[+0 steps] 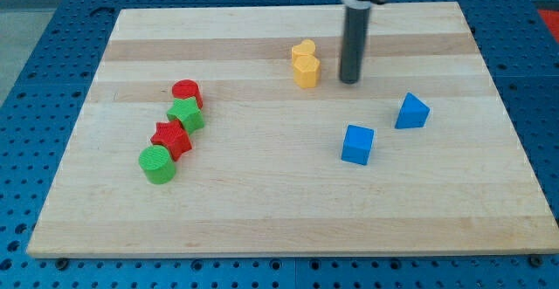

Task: Slide the blue triangle to the center of the board

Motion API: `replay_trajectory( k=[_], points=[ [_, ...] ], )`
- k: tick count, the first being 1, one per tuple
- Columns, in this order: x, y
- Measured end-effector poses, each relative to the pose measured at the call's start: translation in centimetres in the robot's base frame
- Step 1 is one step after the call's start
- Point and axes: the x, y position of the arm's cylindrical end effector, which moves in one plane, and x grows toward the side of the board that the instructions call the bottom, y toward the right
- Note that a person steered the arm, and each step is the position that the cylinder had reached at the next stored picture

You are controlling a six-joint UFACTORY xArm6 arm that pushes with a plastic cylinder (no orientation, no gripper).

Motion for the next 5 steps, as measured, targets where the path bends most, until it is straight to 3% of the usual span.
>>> replay_trajectory(
  k=[2, 3, 5],
  points=[
    [1.0, 15.2],
    [4.6, 15.8],
    [8.7, 3.1]
  ],
)
